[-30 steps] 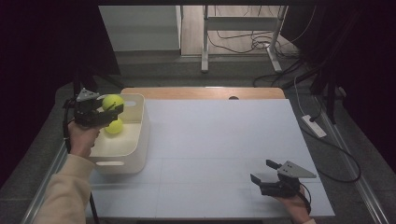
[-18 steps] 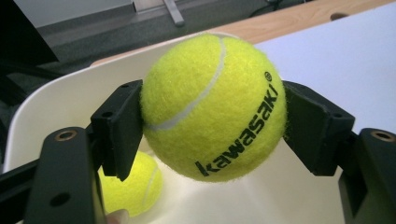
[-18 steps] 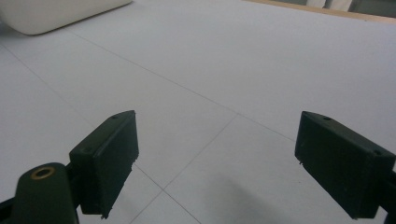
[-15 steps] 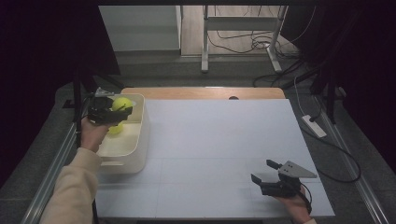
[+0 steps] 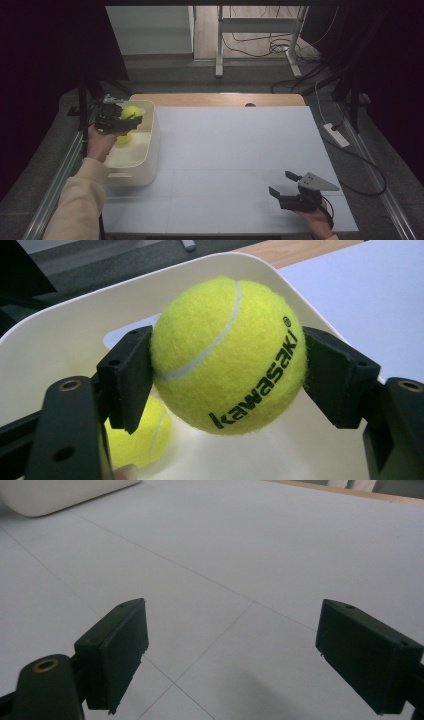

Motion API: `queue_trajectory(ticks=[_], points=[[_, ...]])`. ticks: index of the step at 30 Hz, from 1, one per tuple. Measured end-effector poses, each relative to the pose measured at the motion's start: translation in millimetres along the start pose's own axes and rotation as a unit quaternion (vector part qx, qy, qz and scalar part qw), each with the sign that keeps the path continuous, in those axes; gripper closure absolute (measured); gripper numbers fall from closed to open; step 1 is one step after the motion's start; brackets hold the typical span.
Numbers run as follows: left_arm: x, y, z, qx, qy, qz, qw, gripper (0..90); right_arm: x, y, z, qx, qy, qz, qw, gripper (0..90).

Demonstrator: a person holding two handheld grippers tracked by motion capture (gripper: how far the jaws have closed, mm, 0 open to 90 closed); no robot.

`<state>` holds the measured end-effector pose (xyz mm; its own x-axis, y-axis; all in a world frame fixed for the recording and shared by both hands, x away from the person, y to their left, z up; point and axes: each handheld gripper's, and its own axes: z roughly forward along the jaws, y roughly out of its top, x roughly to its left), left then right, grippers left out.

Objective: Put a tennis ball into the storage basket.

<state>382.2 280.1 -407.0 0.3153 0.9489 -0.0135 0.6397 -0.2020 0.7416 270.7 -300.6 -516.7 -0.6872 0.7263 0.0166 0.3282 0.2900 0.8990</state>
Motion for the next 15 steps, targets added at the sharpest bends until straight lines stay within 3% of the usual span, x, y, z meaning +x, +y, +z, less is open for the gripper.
queue_trajectory(ticks=[8, 10, 15], points=[[0.3, 0.2, -2.0, -0.013, -0.006, -0.008, 0.9999, 25.3, -0.3, 0.0, -0.3, 0.000, 0.000, 0.000, 1.0000, 13.2], [1.2, 0.9, -4.0, -0.021, -0.006, -0.014, 0.9997, 17.5, -1.0, -0.4, -0.7, 0.001, -0.001, 0.001, 1.0000, 13.3], [2.9, 1.5, -17.3, -0.050, -0.020, -0.029, 0.9981, 9.4, -1.0, -0.5, -0.6, 0.001, -0.001, 0.001, 1.0000, 13.3]])
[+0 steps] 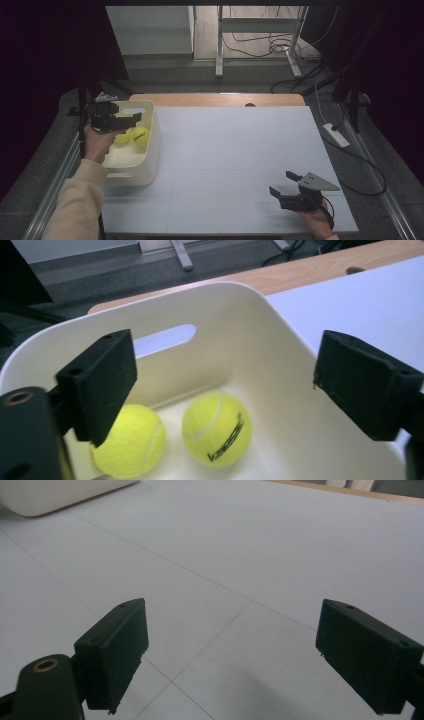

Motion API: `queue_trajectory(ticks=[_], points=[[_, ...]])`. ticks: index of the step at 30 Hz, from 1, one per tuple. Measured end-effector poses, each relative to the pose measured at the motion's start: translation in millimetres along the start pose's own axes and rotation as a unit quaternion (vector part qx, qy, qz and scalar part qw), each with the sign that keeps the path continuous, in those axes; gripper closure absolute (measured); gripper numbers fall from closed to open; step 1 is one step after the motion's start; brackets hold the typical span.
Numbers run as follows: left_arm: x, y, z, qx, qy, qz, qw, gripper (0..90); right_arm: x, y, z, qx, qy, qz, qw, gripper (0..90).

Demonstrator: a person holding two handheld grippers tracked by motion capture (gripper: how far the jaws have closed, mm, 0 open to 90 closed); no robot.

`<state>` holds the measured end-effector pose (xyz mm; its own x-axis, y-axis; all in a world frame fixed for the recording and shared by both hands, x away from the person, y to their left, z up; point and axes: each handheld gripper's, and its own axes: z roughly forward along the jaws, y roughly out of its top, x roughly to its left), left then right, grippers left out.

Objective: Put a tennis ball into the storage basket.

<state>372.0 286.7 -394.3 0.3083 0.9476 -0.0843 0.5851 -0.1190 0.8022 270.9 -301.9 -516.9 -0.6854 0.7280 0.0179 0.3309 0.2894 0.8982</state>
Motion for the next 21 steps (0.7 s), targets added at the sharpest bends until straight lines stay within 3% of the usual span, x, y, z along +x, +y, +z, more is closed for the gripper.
queue_trajectory(ticks=[6, 12, 21], points=[[0.4, -2.7, -10.8, -0.025, -0.031, -0.004, 0.9992, 7.6, -0.9, -0.2, 1.0, 0.001, 0.001, 0.002, 1.0000, 13.3], [-3.7, -4.4, -18.2, -0.044, -0.049, -0.003, 0.9978, 6.7, -0.8, 0.0, 1.9, 0.001, 0.002, 0.000, 1.0000, 13.3], [-24.9, -6.1, -30.8, -0.075, -0.093, 0.022, 0.9926, 7.0, -0.2, 0.0, 1.0, 0.001, 0.003, -0.001, 1.0000, 13.3]])
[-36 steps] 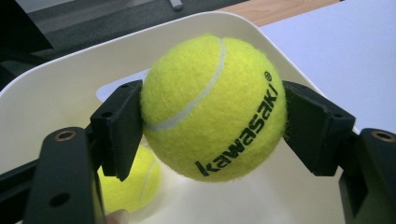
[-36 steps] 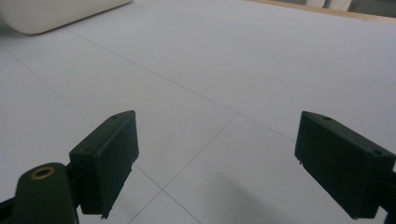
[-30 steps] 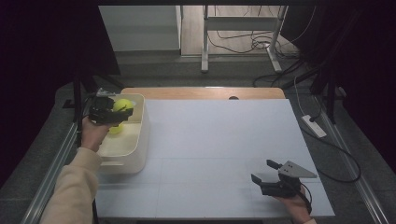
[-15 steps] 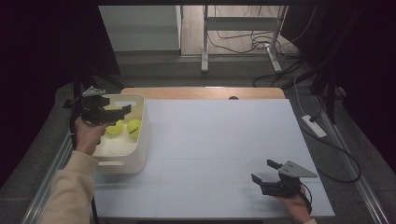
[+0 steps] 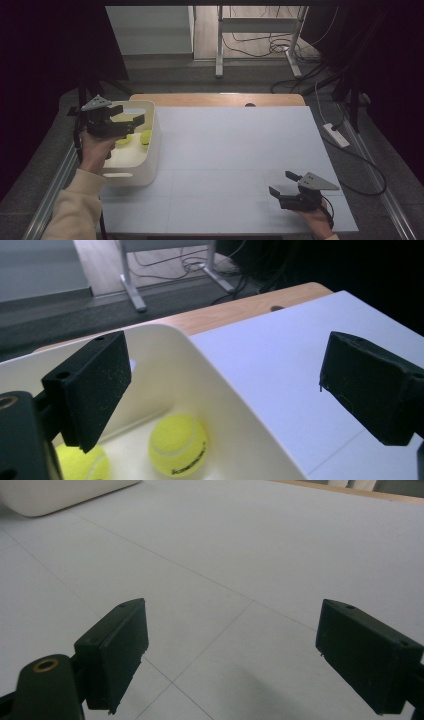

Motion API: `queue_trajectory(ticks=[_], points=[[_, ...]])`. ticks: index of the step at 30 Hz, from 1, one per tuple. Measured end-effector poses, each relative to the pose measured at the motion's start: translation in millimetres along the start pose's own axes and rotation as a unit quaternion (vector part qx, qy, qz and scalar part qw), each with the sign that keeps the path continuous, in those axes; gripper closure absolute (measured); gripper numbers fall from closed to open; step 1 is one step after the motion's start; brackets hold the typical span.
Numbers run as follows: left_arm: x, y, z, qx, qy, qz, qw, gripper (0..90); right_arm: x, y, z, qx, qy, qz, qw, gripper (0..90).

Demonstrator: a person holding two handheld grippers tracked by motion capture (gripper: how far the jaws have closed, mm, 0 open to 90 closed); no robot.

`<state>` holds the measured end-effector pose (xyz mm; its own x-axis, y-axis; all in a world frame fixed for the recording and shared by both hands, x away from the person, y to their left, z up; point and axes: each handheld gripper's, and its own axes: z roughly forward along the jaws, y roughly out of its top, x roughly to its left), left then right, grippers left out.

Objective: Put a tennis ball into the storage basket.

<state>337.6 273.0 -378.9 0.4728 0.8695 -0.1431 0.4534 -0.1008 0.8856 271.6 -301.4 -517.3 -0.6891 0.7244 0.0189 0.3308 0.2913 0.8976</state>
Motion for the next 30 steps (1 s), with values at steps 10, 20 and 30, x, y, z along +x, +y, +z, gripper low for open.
queue_trajectory(ticks=[10, 20, 30], points=[[-22.6, -2.3, 0.5, -0.011, -0.032, 0.022, 0.9992, 7.2, 1.2, -1.3, -3.6, -0.001, -0.005, 0.000, 1.0000, 13.3], [-41.9, -11.0, -0.3, -0.023, -0.070, 0.039, 0.9965, 7.8, 1.9, -1.5, -6.6, -0.001, -0.010, -0.002, 0.9999, 13.3], [-55.4, -24.0, -2.5, -0.027, -0.096, 0.053, 0.9936, 8.3, 2.2, -1.4, -6.1, 0.001, -0.013, -0.004, 0.9999, 13.3]])
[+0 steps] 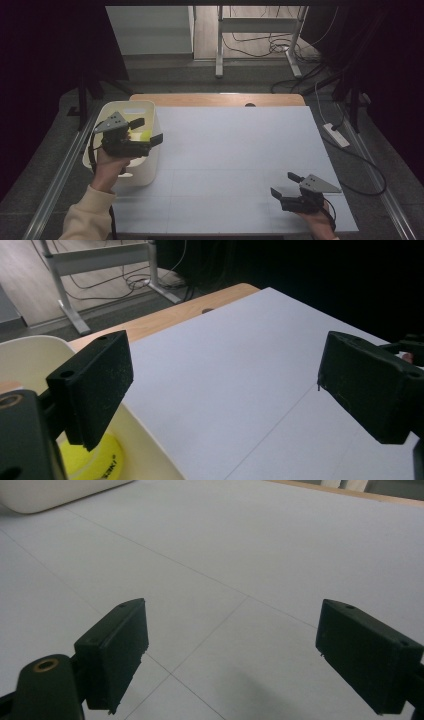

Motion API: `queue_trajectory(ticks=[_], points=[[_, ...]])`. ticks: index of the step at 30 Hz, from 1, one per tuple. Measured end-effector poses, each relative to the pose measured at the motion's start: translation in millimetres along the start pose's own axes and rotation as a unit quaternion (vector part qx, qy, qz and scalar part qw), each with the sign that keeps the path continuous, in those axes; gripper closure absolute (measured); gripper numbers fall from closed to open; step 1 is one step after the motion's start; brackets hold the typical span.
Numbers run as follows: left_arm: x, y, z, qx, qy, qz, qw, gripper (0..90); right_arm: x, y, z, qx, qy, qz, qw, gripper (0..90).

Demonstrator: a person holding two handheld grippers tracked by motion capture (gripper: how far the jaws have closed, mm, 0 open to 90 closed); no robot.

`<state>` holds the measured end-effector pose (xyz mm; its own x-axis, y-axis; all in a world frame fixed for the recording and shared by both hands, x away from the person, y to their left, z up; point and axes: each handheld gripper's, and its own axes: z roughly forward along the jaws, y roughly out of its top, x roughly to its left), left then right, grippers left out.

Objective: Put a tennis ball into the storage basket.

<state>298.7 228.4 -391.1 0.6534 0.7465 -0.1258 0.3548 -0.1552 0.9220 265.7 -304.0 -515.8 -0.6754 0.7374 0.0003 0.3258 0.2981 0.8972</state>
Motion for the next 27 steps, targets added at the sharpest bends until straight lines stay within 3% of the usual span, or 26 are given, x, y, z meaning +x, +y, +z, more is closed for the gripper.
queue_trajectory(ticks=[11, 19, 27], points=[[-19.9, -13.5, 2.7, -0.005, -0.028, 0.013, 0.9995, 8.5, 0.0, 0.1, 0.7, 0.001, 0.000, -0.003, 1.0000, 13.3], [-46.9, -27.9, 2.3, -0.009, -0.061, 0.041, 0.9973, 8.5, 0.3, 0.0, 0.1, 0.001, -0.001, -0.001, 1.0000, 13.3], [-64.6, -45.3, 4.7, -0.003, -0.081, 0.059, 0.9950, 8.5, 0.5, 0.2, 0.3, 0.001, -0.001, -0.002, 1.0000, 13.3]])
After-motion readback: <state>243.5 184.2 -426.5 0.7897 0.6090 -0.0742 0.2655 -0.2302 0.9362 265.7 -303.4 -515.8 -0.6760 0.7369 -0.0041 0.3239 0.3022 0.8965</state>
